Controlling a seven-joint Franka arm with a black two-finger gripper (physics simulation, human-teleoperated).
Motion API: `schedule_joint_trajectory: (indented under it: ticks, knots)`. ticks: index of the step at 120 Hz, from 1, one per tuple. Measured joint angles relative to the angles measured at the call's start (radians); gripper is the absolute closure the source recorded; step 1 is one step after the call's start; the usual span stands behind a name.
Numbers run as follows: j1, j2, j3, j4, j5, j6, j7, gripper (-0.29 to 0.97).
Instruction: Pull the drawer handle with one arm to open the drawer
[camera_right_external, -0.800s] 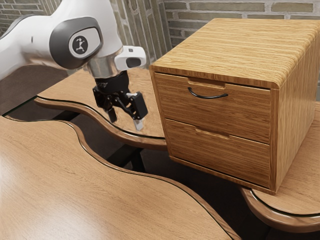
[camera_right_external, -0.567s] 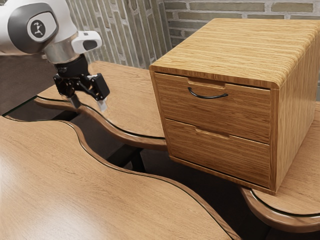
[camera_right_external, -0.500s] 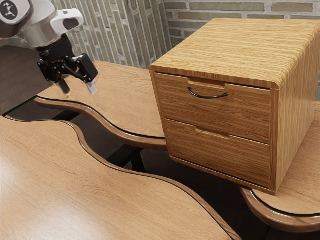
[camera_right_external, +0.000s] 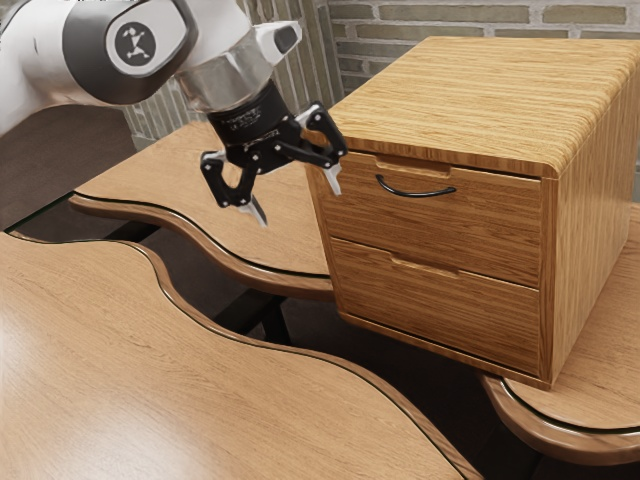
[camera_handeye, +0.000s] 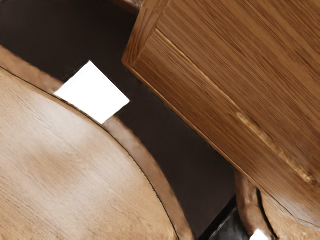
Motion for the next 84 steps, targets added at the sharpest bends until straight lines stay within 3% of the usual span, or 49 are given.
schedule_joint_trajectory:
  ticks: [16, 28, 38, 61, 84]
  knots:
    - [-0.166, -0.038, -0.002, -0.069, 0.039, 0.081, -0.195, 0.0]
    - [-0.231, -0.046, 0.002, -0.107, 0.078, 0.139, -0.345, 0.0]
    - [-0.211, -0.047, 0.005, -0.122, 0.099, 0.183, -0.452, 0.0]
    - [-0.069, -0.065, 0.003, -0.151, 0.119, 0.251, -0.65, 0.0]
    - [-0.124, -0.063, 0.002, -0.149, 0.139, 0.293, -0.798, 0.0]
